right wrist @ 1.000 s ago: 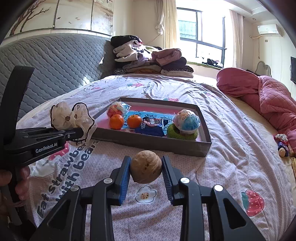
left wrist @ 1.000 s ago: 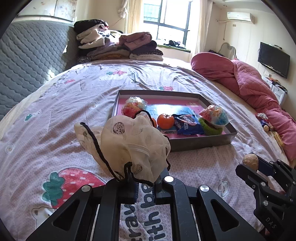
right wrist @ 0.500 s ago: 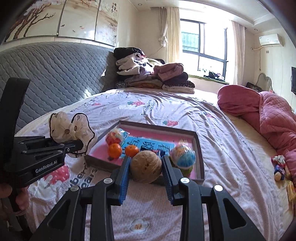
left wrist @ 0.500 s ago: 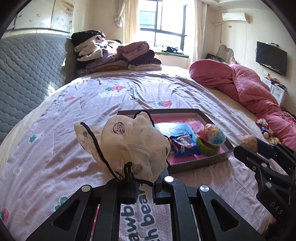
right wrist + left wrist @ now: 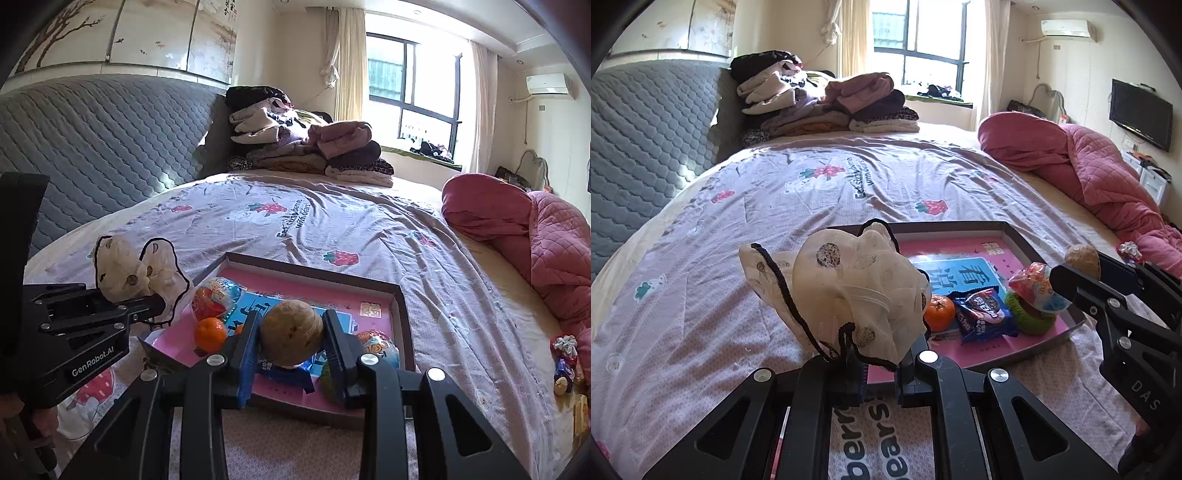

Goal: Organize objects
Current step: 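Lift and carry the white pouch with left while right carries the brown ball toward the tray, then lower the white pouch into the tray with left while right lowers the brown ball beside the green ring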

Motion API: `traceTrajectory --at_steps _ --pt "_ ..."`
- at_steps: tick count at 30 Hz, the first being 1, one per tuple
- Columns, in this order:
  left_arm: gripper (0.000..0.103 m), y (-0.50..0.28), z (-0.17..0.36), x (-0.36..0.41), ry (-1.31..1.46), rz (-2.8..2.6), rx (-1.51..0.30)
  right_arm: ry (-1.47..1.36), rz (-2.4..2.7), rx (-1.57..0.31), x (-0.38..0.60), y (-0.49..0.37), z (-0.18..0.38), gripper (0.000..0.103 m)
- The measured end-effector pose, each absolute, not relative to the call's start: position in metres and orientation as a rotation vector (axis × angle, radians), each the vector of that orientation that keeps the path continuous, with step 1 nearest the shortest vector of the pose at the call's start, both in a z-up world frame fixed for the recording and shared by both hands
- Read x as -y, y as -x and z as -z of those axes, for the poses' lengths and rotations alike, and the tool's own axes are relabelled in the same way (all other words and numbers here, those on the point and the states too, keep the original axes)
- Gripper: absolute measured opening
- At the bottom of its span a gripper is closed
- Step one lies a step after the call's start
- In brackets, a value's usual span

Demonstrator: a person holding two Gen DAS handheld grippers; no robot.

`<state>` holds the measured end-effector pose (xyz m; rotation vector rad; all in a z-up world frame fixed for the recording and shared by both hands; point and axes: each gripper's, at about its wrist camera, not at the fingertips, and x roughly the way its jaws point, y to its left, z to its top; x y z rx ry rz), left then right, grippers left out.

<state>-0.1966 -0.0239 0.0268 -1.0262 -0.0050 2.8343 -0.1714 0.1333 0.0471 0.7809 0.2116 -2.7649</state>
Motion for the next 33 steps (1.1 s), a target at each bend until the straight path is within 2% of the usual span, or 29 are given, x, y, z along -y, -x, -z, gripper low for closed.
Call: traceTrajectory --at_steps 15,33 --pt "0.010 0.229 0.001 0.031 1.081 -2.836 0.001 -0.878 2.760 -0.236 -0.127 0.208 -0.010 0.034" --pt "0.010 0.229 0.032 0.026 1.135 -2.777 0.002 -0.983 2.755 -0.205 -0.134 0.216 0.029 0.034"
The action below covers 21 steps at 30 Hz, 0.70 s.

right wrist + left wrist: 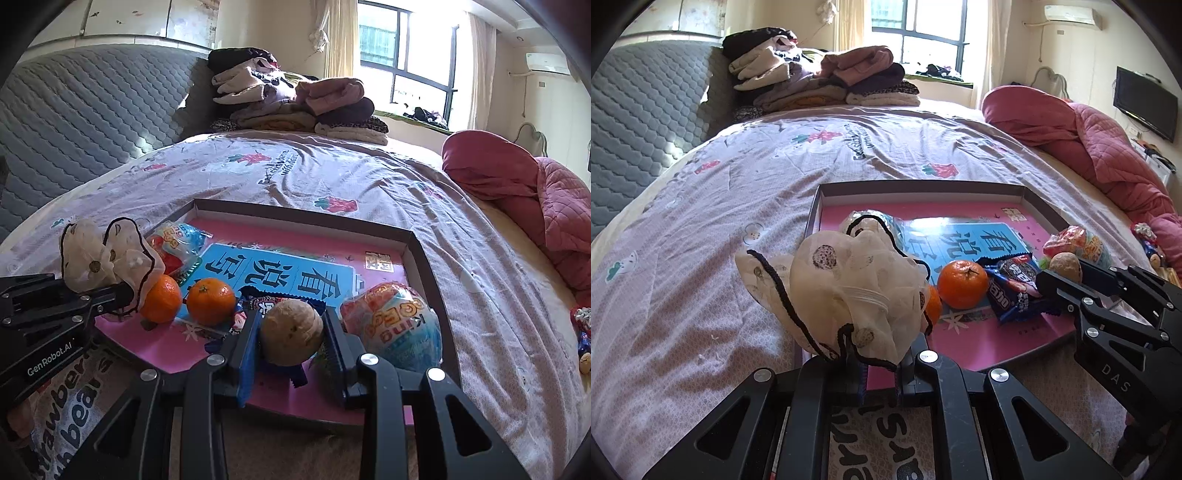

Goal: Organize objects
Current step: 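Lower the white pouch into the tray with left while right lowers the brown ball beside the green ring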

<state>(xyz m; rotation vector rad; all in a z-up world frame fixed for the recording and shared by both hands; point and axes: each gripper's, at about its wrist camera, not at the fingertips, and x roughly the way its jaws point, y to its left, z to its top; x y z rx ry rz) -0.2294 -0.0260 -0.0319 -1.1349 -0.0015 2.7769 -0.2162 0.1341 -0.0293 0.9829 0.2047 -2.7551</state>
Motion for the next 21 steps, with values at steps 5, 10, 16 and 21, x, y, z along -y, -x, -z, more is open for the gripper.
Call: traceTrajectory --at_steps 5,10,16,21 --pt "0.010 0.225 0.040 0.024 1.149 -2.766 -0.003 -0.985 2.760 -0.192 -0.137 0.214 0.032 0.034" --pt "0.011 0.222 0.039 0.025 1.133 -2.771 0.006 -0.980 2.765 -0.199 -0.138 0.212 0.033 0.034" --pt "0.020 0.218 0.037 0.023 1.113 -2.775 -0.015 -0.993 2.769 -0.180 -0.141 0.212 0.033 0.034" --pt "0.023 0.215 0.036 0.023 1.108 -2.775 -0.016 -1.005 2.776 -0.185 -0.141 0.211 0.033 0.034"
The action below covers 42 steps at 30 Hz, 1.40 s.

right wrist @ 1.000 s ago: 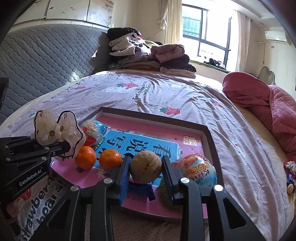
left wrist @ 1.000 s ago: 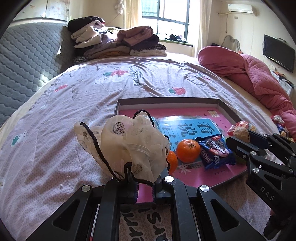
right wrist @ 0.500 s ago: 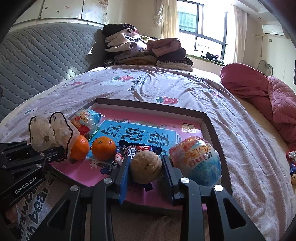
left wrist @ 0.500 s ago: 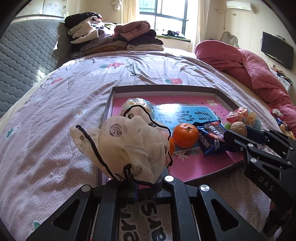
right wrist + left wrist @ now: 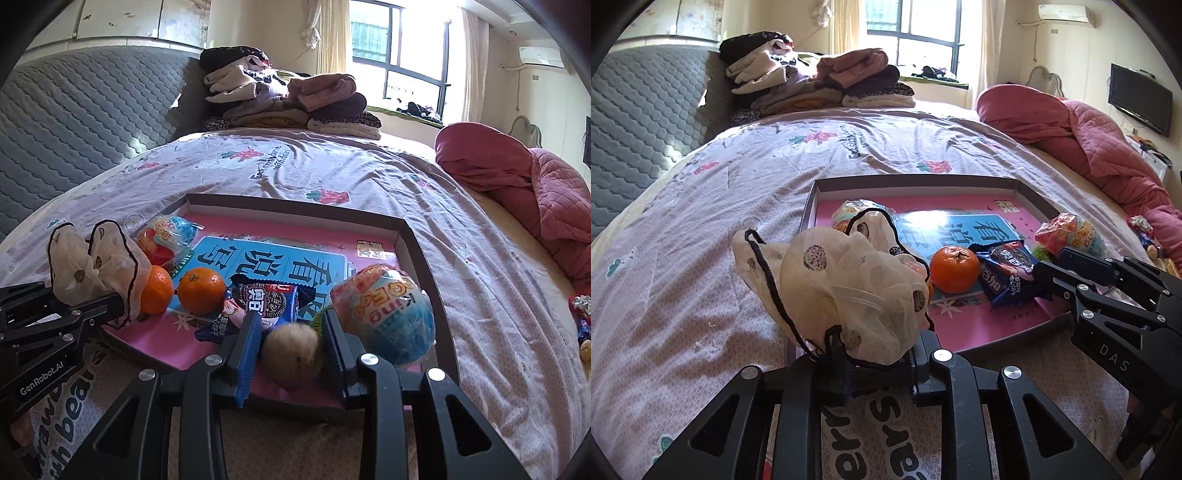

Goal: Organize objects
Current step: 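Lower the white pouch into the tray with left while right lowers the brown ball beside the green ring, then open left gripper releasing the white pouch while right opens releasing the brown ball, then withdraw both grippers up and back from the tray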

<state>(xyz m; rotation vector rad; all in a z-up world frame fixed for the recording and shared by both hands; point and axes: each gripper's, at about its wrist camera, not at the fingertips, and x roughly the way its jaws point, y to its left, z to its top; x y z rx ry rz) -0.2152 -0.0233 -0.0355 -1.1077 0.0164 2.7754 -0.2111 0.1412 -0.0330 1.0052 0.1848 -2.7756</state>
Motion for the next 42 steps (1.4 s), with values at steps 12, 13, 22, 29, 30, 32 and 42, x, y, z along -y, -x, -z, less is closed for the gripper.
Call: traceTrajectory --at_steps 12,13,22,29,30,32,42 --pt "0.042 0.207 0.030 0.022 1.086 -2.777 -0.024 -1.028 2.792 -0.174 -0.145 0.205 0.030 0.044" --pt "0.043 0.206 0.030 0.023 1.086 -2.779 -0.021 -1.023 2.793 -0.173 -0.145 0.204 0.028 0.044" --pt "0.058 0.200 0.019 0.027 1.062 -2.800 0.003 -1.001 2.783 -0.134 -0.146 0.195 0.016 0.046" --pt "0.066 0.200 0.004 0.029 1.024 -2.828 -0.003 -0.970 2.777 -0.122 -0.143 0.188 0.007 0.046" --pt "0.066 0.202 0.001 0.028 1.020 -2.834 -0.014 -0.966 2.777 -0.117 -0.143 0.188 0.005 0.046" --pt "0.066 0.206 -0.004 0.026 1.008 -2.839 -0.033 -0.956 2.778 -0.109 -0.144 0.187 0.002 0.046" --pt "0.066 0.221 -0.023 0.016 1.029 -2.836 -0.074 -0.941 2.779 -0.067 -0.152 0.188 -0.009 0.046"
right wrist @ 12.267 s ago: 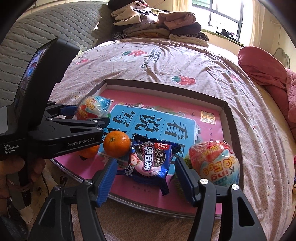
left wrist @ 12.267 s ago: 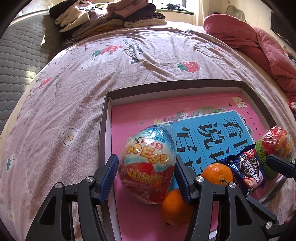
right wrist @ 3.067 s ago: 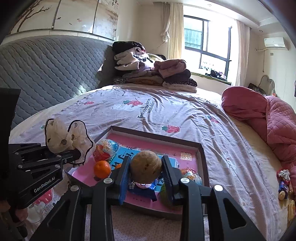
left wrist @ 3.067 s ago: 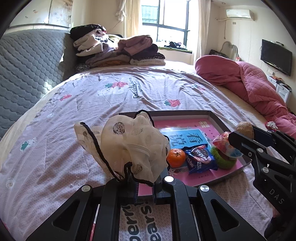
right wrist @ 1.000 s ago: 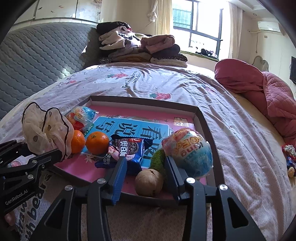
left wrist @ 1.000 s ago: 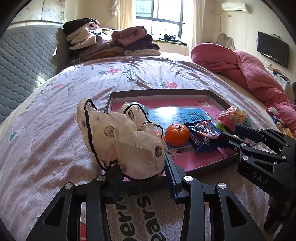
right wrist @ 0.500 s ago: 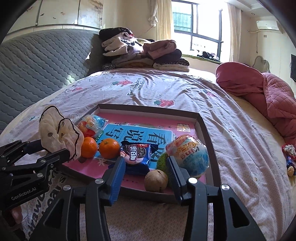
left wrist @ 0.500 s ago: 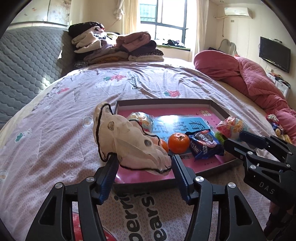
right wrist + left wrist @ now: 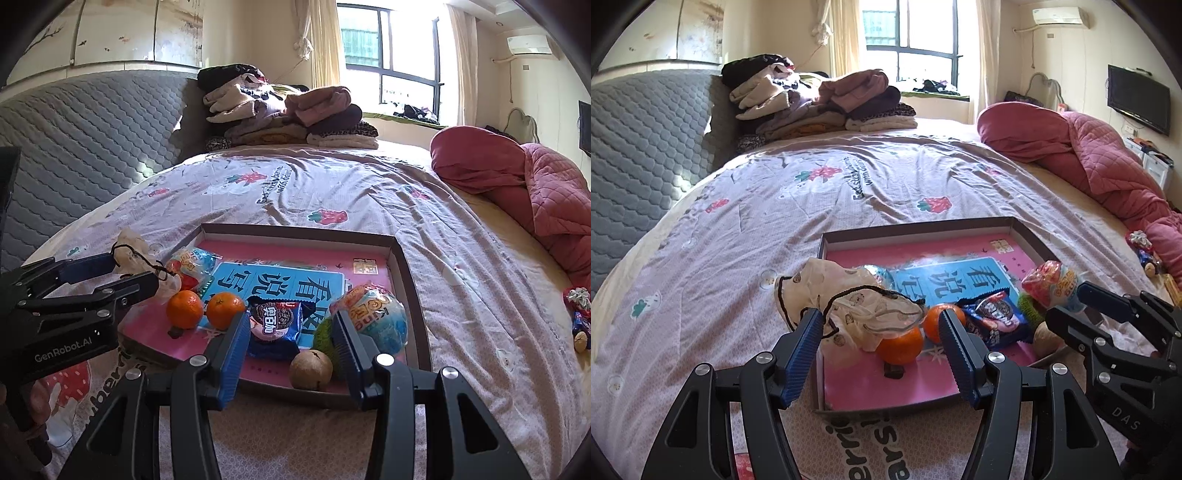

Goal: Organize objects
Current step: 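Withdraw both grippers up and back from the tray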

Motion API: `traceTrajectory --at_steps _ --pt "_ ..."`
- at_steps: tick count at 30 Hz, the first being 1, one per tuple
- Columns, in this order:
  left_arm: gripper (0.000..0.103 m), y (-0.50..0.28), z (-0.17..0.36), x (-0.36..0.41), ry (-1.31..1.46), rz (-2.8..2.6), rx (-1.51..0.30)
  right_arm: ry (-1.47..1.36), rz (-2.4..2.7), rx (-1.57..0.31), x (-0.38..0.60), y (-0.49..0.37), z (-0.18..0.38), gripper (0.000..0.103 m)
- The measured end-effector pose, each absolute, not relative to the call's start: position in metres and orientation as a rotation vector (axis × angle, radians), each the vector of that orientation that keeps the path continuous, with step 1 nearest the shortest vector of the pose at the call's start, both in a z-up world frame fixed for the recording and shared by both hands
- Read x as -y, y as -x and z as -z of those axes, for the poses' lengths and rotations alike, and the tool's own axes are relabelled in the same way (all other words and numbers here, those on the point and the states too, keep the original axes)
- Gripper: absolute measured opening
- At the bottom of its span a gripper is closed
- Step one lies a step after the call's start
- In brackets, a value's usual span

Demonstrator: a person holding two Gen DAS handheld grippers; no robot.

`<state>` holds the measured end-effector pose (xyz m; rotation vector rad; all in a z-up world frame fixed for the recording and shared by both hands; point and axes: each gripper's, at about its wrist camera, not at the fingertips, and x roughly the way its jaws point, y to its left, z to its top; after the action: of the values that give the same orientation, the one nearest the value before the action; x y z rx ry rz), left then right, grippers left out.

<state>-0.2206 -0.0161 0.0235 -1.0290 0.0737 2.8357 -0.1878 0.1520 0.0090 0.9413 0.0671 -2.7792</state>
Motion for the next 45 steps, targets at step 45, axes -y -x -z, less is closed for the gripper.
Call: traceTrajectory --at_steps 45 --pt "0.072 0.166 -0.104 -0.008 0.889 -2.875 -0.065 -0.784 2.827 -0.038 -0.170 0.154 -0.090 0.060"
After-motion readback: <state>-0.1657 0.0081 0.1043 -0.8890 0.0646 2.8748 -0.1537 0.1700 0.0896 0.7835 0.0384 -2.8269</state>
